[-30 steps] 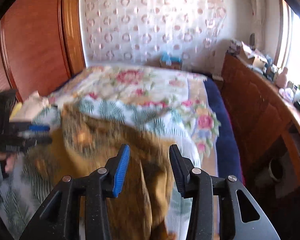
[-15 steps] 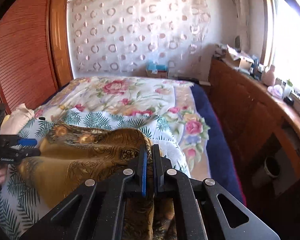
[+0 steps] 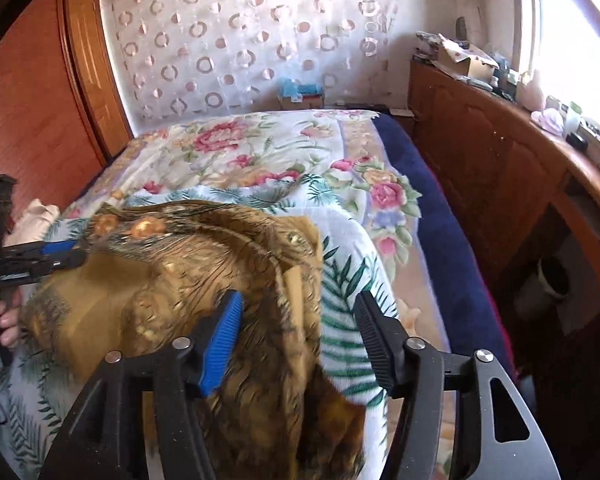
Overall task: Fold small clothes
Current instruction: 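Grasp the folded gold garment with the left tool and lift it toward the plush toy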
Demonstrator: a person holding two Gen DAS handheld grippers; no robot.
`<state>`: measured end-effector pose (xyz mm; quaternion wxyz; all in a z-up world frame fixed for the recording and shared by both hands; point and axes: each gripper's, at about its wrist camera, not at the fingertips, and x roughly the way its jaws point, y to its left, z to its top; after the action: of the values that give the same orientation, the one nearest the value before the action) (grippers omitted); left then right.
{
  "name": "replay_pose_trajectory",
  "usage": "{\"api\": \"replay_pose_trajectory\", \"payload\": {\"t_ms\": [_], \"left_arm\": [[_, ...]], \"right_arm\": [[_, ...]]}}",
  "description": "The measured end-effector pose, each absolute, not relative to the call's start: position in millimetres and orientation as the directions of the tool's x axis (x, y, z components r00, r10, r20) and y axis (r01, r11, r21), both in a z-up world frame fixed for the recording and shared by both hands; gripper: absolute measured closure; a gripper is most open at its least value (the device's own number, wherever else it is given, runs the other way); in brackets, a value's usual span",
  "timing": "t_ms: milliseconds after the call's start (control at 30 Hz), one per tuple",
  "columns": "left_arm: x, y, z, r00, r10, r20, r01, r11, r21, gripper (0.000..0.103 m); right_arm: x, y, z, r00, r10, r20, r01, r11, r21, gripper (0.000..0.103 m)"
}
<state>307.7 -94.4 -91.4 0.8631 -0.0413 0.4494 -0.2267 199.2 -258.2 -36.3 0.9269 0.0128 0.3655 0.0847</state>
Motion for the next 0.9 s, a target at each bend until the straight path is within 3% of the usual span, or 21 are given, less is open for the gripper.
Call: {"api": "replay_pose_trajectory", "payload": {"t_ms": [233,333,500,533,600,633,667,700,800,900], "left_arm": [[309.8,-97.3,-92.3,0.491,-0.440,-0.752,0.369,0.887,-0.278,0.069],[310.0,-98.3,-91.6,0.492,-0.436,-0.754,0.369,0.889,-0.273,0.070],[311.1,-96.3,-93.8,0.494,-0.436,-0.752,0.368,0.889,-0.273,0.070],[311.1,-96.3,-94.2,0.496,-0.436,-0.751,0.370,0.889,-0.272,0.070],[310.4,-96.4,-94.7,0.495,-0.452,-0.742,0.384,0.880,-0.280,0.083],[310.0,-96.0,-94.4,0.488,-0.469,-0.736,0.391,0.871,-0.296,0.095],[309.0,-95.2,-93.5,0.491,-0.473,-0.732,0.391,0.870,-0.301,0.096],[306.7,-94.7,-91.2,0.497,-0.475,-0.726,0.392,0.870,-0.300,0.096],[292.4,-84.8,-73.1,0.538,-0.497,-0.681,0.395,0.862,-0.317,0.097],[274.0,-72.0,-51.9,0.578,-0.513,-0.635,0.402,0.856,-0.325,0.097]], "right_arm": [[217.8,-266.4,-70.0,0.655,0.216,-0.724,-0.152,0.976,0.154,0.033],[221.8,-272.1,-72.3,0.660,0.261,-0.705,-0.156,0.965,0.211,0.033],[223.7,-270.1,-74.2,0.658,0.258,-0.707,-0.183,0.966,0.183,0.033],[222.4,-268.9,-74.3,0.658,0.257,-0.707,-0.189,0.966,0.175,0.040],[224.8,-266.0,-77.6,0.653,0.288,-0.700,-0.219,0.957,0.189,0.051],[224.7,-265.4,-77.3,0.653,0.295,-0.698,-0.229,0.955,0.189,0.060],[223.4,-264.5,-78.6,0.654,0.301,-0.693,-0.241,0.952,0.186,0.067],[222.1,-264.9,-76.7,0.659,0.310,-0.685,-0.256,0.949,0.184,0.083],[215.8,-266.1,-66.1,0.692,0.323,-0.646,-0.277,0.945,0.176,0.090],[204.1,-255.9,-44.1,0.738,0.327,-0.590,-0.311,0.941,0.133,0.092]]}}
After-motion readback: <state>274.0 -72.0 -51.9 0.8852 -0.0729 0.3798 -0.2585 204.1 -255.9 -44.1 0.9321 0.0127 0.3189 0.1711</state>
